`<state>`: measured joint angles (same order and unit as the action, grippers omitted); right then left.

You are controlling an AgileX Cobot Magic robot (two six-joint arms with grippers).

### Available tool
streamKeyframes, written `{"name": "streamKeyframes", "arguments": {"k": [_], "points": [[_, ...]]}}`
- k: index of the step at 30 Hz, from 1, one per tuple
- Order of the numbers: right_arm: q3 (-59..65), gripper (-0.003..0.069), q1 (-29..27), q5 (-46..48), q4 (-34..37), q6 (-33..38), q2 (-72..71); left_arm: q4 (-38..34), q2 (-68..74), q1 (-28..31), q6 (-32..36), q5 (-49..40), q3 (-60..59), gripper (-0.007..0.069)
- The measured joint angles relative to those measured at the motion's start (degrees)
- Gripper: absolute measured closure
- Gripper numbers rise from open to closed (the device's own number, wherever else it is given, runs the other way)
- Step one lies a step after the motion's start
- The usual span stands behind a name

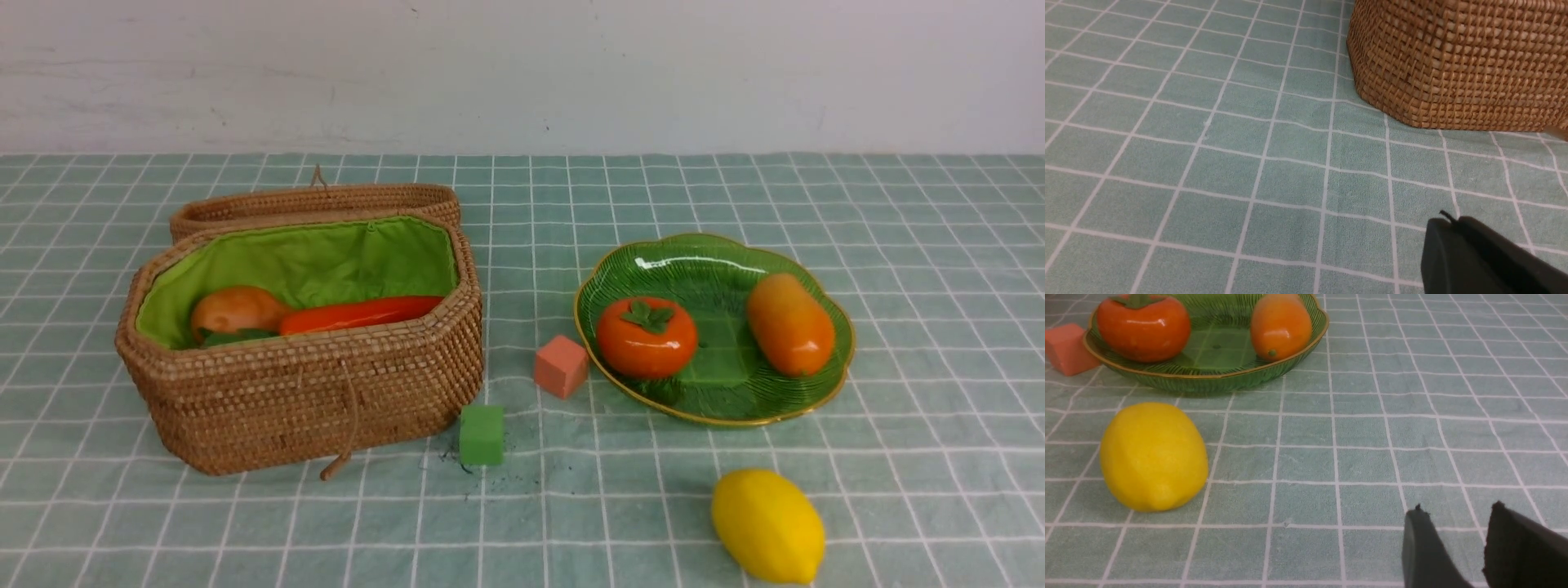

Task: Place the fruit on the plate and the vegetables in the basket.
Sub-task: Grab an eggplant with your right arm and place it in the basket on the left.

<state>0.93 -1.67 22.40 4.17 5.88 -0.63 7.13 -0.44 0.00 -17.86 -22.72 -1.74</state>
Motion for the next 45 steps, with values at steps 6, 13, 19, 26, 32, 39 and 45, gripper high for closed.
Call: {"name": "streamKeyframes", "arguments": {"k": [6, 13, 19, 26, 32, 39, 45], "points": [[0.00, 0.0419, 0.00, 0.00, 0.00, 0.00, 0.00, 0.00, 0.00, 0.00, 0.00, 0.00, 0.00, 0.0608], [0.00, 0.0419, 0.00, -0.68, -0.46, 0.00, 0.00, 0.00, 0.00, 0.00, 0.00, -0.05, 0.00, 0.0602], [0.37, 0.0419, 0.00, -13.35, 4.37, 0.00, 0.00, 0.00, 0.00, 0.00, 0.00, -0.05, 0.00, 0.0595], [0.21, 0.0419, 0.00, -27.24, 14.65, -0.66, 0.00, 0.00, 0.00, 0.00, -0.05, -0.05, 0.00, 0.0586], [-9.43, 0.0419, 0.00, -22.85, 20.69, -3.18, 2.07, 0.00, 0.00, 0.00, -0.05, -0.05, 0.00, 0.0585], [-33.37, 0.0419, 0.00, -5.50, 19.57, -0.97, 21.01, 0.00, 0.00, 0.00, -0.05, -0.05, 0.00, 0.0580], [-41.98, 0.0419, 4.01, 6.37, 17.26, 7.39, 37.07, 0.00, 0.00, 0.00, -0.05, -0.05, 0.00, 0.0574]]}}
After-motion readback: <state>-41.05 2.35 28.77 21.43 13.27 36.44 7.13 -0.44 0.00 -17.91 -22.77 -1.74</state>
